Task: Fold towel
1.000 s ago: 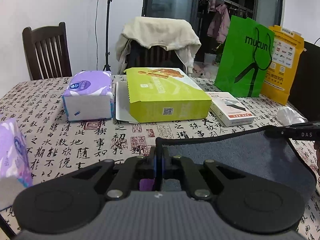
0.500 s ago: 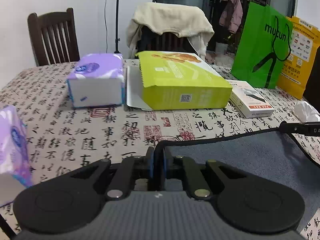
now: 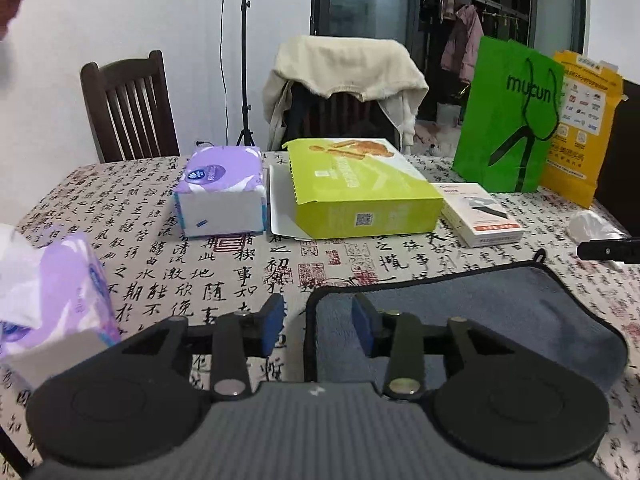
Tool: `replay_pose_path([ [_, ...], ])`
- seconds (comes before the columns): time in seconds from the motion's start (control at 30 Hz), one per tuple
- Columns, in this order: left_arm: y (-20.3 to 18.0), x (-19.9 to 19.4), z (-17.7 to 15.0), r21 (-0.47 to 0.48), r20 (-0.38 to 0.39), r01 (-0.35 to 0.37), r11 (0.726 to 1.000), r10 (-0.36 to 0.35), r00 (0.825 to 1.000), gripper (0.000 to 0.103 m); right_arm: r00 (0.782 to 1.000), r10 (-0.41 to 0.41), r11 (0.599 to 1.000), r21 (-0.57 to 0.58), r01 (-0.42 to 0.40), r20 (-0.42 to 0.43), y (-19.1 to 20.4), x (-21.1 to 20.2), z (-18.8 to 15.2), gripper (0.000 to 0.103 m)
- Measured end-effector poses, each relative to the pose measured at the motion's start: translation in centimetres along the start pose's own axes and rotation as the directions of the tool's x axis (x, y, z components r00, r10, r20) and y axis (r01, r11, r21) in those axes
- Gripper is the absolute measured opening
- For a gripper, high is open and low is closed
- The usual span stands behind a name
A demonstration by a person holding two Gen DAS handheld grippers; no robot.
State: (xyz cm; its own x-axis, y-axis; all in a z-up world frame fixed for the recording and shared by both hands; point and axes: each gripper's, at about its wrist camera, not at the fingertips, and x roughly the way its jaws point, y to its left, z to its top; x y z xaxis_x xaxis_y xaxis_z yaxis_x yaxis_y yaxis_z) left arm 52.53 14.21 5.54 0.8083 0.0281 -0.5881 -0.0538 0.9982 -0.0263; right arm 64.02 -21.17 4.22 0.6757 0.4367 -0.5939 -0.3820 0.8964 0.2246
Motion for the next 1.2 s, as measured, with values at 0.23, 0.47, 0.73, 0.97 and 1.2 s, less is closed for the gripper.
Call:
replay_pose_path([
  [0.23,-1.0,-4.7,-1.1,0.016,0.040,0.001,1.000,-0.002,0.999,0.060,0.999,-0.009,1.000,-0.005,0.009,0.032,0.9,-4.6,-1.0,0.065],
  [0.47,-2.2,-8.7,-2.6,0.025,0.068,0.010,1.000,-0.012,0.998,0.073,0.998,-0.009,0.999,-0.033,0.011,0.058,2.0,-8.4,-2.7,0.075],
  [0.73,-3.4,-11.9,-5.0,0.024,0.124,-0.008,1.000,0.004,0.992,0.086,0.997,-0.019,0.999,-0.027,0.021,0.072,2.3,-11.0,-5.8,0.087],
  [0.97,-3.8,-14.4,-6.8,0.023,0.170,-0.020,1.000,0.016,0.985,0.092,0.993,-0.021,0.999,-0.045,0.026,0.116,2.9,-13.9,-8.0,0.091],
  [1.2,-4.1,-17.6,-9.1,0.003,0.235,-0.011,1.000,0.010,0.972,0.096,0.987,-0.016,0.993,-0.111,0.034,0.163,4.3,-17.1,-11.4,0.093],
])
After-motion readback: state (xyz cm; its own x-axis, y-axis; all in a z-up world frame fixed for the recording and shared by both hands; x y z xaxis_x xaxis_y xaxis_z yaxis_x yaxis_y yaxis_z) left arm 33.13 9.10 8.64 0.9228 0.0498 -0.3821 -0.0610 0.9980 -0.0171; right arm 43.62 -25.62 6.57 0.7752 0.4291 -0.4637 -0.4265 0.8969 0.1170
